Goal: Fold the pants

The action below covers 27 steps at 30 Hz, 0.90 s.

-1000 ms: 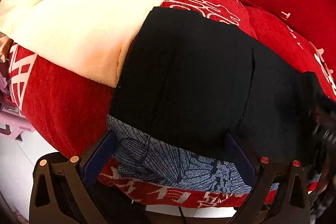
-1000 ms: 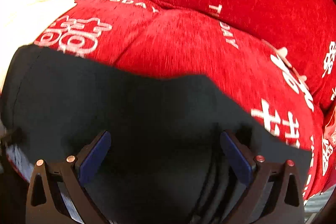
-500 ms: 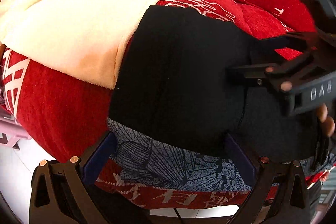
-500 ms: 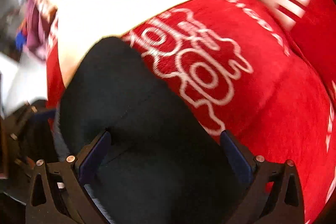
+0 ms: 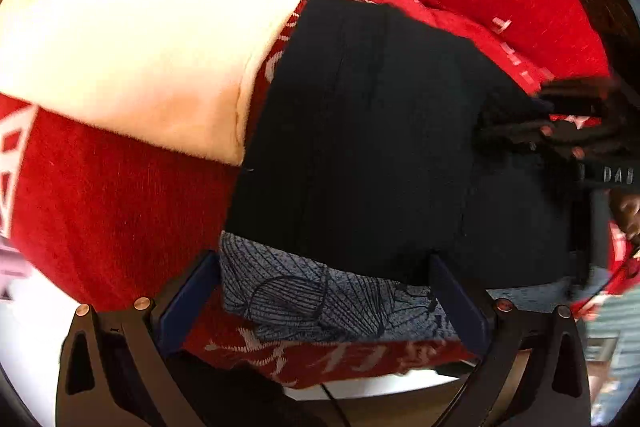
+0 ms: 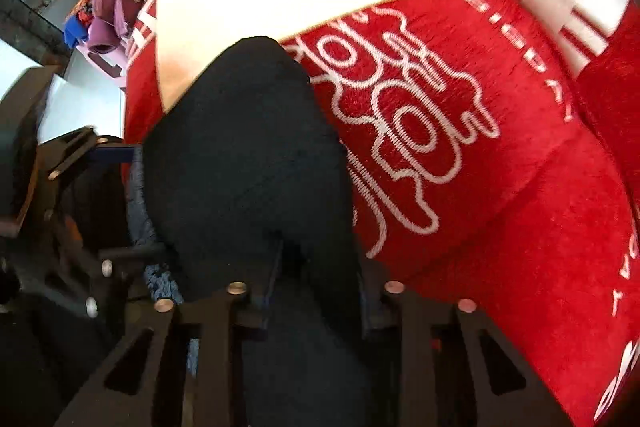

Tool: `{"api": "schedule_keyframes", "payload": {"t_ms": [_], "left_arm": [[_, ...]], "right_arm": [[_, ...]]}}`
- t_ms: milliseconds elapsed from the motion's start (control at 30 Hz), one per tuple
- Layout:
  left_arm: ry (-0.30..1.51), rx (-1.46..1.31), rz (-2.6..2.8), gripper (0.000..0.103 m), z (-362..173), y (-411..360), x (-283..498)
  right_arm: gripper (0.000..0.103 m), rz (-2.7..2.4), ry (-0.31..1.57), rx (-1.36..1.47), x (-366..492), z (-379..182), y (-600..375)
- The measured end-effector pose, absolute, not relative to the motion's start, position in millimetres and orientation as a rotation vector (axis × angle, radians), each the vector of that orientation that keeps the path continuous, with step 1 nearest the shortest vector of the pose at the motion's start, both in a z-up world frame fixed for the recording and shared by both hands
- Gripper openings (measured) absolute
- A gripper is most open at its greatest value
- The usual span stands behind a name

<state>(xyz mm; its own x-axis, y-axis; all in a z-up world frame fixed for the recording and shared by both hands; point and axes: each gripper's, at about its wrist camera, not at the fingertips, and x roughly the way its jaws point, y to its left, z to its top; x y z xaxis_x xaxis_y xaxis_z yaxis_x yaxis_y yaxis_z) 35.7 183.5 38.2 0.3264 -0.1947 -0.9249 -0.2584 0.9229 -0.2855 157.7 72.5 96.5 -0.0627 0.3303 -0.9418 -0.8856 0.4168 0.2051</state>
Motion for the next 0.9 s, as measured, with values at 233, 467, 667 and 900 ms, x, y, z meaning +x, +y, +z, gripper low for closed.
{"api": "schedule_keyframes", "payload": {"t_ms": [233,467,667,900], "left_arm": [[1.131,-0.489,-0.133,0.103,56.9,214.1,27.1],[1.149,-0.429,-0.323,0.103,57.0,192.7,50.7],[1.168,-0.345,-0.345,0.103,51.9,178.8,61.6],[1.207,-0.361,-0.334,0.049,54.0,170.8,55.7]], "right_arm": [[0.025,1.127,1.098,-0.619,111.0,130.9,56.1],[0.025,1.113,1.057,-0.589,106.0,141.1,51.1],[0.024,1.129,1.033,-0.572,100.3,146.0,43.2],[0.026,1.028,1.053,-0.643,107.2,122.2,60.2]]}}
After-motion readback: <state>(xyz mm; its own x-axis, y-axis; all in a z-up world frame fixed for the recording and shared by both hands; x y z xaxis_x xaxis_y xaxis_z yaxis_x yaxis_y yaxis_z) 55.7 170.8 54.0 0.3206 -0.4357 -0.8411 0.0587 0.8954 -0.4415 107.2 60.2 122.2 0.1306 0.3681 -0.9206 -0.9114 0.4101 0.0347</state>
